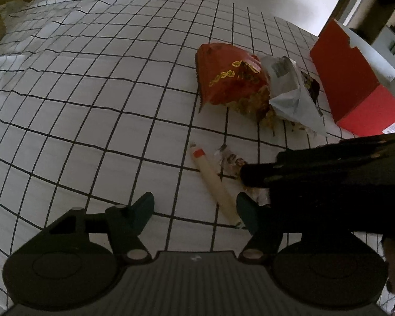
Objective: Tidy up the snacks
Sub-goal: 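Grasp the small wrapped stick snack with the right gripper while left grasps the white red-capped stick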
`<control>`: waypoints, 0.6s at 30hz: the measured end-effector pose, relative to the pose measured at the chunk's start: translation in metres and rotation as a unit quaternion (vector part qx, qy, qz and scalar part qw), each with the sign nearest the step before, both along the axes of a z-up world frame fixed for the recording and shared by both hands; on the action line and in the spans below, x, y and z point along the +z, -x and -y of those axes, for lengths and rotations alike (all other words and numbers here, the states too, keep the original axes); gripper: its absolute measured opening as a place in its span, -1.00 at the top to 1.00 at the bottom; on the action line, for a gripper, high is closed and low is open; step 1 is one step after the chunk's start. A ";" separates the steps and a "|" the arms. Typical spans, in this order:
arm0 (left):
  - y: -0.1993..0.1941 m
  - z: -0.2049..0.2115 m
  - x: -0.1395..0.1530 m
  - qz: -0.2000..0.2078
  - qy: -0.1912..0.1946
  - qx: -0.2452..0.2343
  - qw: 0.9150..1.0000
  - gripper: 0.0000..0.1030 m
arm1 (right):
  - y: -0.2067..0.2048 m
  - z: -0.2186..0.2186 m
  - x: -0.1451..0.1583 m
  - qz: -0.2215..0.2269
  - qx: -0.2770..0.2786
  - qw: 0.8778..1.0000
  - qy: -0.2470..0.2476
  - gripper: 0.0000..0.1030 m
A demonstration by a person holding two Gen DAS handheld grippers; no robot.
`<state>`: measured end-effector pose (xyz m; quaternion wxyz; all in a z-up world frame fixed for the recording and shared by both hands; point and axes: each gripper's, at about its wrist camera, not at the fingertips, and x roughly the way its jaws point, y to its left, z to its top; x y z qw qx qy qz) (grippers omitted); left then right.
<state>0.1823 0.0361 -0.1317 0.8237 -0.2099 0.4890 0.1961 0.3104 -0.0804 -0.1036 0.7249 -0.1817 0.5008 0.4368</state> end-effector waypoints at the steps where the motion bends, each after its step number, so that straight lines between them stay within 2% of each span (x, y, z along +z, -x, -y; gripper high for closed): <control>1: -0.001 0.002 0.000 0.000 -0.003 0.001 1.000 -0.28 | 0.001 -0.002 -0.001 -0.001 0.004 1.000 0.003 0.25; 7: -0.008 0.011 -0.001 0.000 -0.028 0.005 1.000 -0.21 | 0.002 -0.012 -0.008 0.006 0.010 1.000 0.023 0.45; 10: -0.009 0.013 -0.001 0.002 -0.041 0.005 0.999 0.00 | 0.003 -0.012 -0.009 0.011 0.007 1.000 0.027 0.57; 12: -0.009 0.013 -0.001 0.004 -0.047 0.006 0.999 0.22 | 0.001 -0.009 -0.009 0.014 0.000 1.000 0.026 0.61; 17: -0.009 0.011 -0.001 0.006 -0.056 0.010 0.998 0.49 | -0.006 0.002 -0.010 0.015 -0.030 0.999 0.019 0.69; 18: -0.008 0.010 -0.001 0.007 -0.057 0.011 0.998 0.64 | -0.007 0.006 -0.010 0.015 -0.038 0.999 0.018 0.71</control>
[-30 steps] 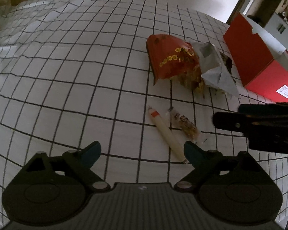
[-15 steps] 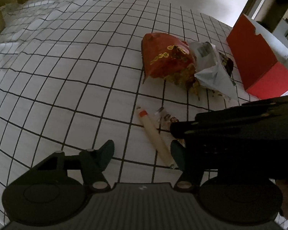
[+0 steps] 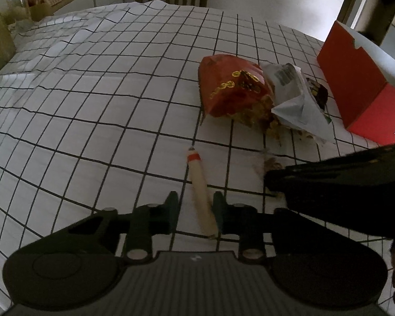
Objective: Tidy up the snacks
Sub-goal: 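Grasp the small wrapped stick snack with the right gripper while left grasps the white red-capped stick, then carry both stick snacks with both grippers over the red box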
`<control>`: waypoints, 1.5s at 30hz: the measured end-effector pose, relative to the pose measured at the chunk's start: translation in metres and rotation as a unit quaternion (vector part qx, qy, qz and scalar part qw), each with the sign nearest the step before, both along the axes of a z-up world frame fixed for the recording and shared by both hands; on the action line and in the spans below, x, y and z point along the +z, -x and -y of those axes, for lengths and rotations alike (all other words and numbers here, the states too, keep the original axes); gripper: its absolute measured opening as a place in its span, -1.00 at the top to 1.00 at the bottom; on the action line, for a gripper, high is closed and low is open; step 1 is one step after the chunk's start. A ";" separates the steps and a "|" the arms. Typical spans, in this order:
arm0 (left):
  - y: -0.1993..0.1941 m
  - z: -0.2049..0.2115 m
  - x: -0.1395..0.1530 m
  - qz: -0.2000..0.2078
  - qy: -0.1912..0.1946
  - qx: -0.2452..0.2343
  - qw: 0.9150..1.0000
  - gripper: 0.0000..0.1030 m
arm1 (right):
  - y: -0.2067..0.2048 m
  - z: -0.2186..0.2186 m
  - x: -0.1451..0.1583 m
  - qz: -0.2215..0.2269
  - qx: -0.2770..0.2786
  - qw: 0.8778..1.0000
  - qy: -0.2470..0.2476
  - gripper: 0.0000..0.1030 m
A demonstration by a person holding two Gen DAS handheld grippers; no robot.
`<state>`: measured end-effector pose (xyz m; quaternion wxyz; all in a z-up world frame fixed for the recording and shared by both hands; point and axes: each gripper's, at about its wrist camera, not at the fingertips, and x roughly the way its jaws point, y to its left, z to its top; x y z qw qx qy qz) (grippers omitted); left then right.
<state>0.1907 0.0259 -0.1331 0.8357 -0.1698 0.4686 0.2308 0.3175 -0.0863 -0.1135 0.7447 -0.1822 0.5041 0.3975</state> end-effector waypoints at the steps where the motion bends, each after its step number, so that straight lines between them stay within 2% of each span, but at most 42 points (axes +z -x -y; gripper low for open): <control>1: 0.001 -0.002 0.000 0.001 0.002 0.002 1.000 0.71 | 0.000 0.003 0.000 0.000 -0.005 1.000 -0.002 0.71; 3: 0.003 -0.008 0.000 0.007 0.015 0.005 1.000 0.79 | 0.000 0.009 0.000 0.000 -0.012 1.000 -0.006 0.71; 10: 0.015 -0.028 -0.001 0.021 0.062 0.012 0.998 0.80 | 0.001 0.042 -0.001 -0.008 -0.058 0.998 -0.017 0.71; 23: 0.028 -0.038 0.017 0.039 0.104 0.003 0.994 0.80 | -0.003 0.097 0.026 -0.003 -0.137 0.989 -0.050 0.72; 34: 0.018 -0.022 0.054 0.072 0.114 -0.037 0.990 0.80 | -0.008 0.138 0.066 0.035 -0.177 0.981 -0.071 0.72; 45: -0.022 0.001 0.094 0.106 0.102 -0.086 0.985 0.80 | -0.026 0.158 0.101 0.089 -0.192 0.973 -0.089 0.72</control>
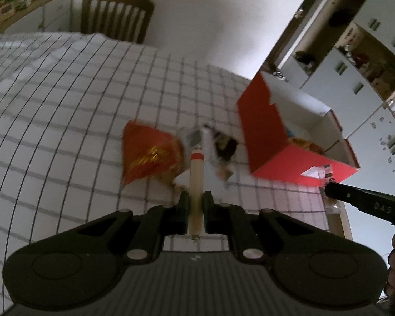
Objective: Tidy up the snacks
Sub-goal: 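Carry both stick snacks with both grippers over the red box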
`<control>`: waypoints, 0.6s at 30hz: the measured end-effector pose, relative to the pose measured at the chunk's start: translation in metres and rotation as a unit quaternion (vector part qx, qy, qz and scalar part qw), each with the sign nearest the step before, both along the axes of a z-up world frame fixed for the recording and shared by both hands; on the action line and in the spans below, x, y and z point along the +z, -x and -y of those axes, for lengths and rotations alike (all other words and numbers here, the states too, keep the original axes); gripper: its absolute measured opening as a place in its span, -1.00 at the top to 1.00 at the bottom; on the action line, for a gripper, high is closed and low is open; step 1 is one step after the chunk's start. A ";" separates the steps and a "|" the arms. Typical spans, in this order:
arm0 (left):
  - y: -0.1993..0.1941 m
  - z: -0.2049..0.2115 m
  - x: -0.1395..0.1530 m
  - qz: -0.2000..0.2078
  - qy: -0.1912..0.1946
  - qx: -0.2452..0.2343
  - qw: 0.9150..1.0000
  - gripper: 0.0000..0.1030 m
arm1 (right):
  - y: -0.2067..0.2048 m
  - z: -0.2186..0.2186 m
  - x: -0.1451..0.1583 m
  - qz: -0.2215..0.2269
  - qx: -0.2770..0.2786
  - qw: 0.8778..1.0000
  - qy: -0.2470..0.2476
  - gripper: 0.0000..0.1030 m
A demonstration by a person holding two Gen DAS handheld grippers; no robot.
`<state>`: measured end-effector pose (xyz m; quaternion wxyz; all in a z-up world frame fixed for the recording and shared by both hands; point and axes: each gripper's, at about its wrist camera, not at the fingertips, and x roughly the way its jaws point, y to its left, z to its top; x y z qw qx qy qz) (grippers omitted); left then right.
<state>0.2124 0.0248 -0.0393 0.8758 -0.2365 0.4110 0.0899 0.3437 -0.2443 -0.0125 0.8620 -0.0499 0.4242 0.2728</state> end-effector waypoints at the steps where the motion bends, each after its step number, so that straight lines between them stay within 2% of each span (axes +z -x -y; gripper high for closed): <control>1: -0.004 0.002 0.004 0.003 -0.001 -0.002 1.000 0.80 | -0.002 0.001 0.003 0.005 -0.002 1.000 -0.001 0.72; 10: -0.053 0.023 0.032 0.029 -0.018 -0.035 0.999 0.80 | -0.034 0.013 0.025 0.047 -0.026 0.999 -0.009 0.72; 18: -0.106 0.055 0.043 0.033 -0.056 -0.087 0.994 0.80 | -0.066 0.022 0.027 0.048 -0.050 0.998 -0.015 0.72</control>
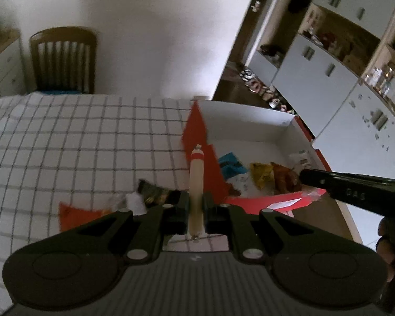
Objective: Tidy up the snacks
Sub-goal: 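Carry both stick snacks with both grippers over the red box, then open the left gripper to drop the white stick while right lowers its snack into the box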
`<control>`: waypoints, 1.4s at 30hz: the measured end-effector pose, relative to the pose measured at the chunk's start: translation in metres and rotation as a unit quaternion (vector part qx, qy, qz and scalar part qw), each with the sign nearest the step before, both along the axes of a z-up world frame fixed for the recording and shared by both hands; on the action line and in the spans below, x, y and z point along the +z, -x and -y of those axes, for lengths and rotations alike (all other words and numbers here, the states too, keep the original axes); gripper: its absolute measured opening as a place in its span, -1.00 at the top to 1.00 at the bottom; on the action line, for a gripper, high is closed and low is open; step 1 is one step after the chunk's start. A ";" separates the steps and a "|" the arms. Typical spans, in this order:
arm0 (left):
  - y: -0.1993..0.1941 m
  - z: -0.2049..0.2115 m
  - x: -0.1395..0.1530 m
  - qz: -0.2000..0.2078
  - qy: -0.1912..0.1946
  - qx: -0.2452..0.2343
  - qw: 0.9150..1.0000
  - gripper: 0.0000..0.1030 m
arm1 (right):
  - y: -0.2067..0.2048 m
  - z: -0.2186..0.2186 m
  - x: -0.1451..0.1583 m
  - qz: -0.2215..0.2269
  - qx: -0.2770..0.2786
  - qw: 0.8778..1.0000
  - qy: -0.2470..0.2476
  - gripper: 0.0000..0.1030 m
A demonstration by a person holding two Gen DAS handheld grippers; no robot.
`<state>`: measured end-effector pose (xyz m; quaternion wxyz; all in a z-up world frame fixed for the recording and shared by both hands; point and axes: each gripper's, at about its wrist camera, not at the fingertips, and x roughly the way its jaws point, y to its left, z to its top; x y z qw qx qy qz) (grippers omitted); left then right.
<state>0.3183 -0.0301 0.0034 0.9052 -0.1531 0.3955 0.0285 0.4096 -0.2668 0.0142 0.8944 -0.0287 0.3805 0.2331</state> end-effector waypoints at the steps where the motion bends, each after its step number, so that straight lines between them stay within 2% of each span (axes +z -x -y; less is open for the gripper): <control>1: -0.006 0.004 0.001 0.001 -0.005 -0.005 1.000 0.80 | -0.004 0.001 -0.001 0.000 -0.002 1.000 0.001 0.72; 11: -0.077 0.045 -0.005 -0.009 -0.023 -0.065 0.998 0.80 | -0.032 0.005 -0.015 -0.007 -0.007 1.000 0.007 0.72; 25: -0.165 0.075 -0.045 -0.057 -0.020 -0.091 0.994 0.80 | -0.079 0.014 -0.054 -0.052 -0.016 0.998 0.025 0.72; 34: -0.188 0.084 -0.073 -0.095 -0.022 -0.101 0.990 0.80 | -0.088 0.013 -0.074 -0.074 -0.015 0.996 0.050 0.72; 42: -0.191 0.091 -0.081 -0.112 -0.027 -0.100 0.988 0.79 | -0.092 0.020 -0.079 -0.089 -0.009 0.995 0.046 0.69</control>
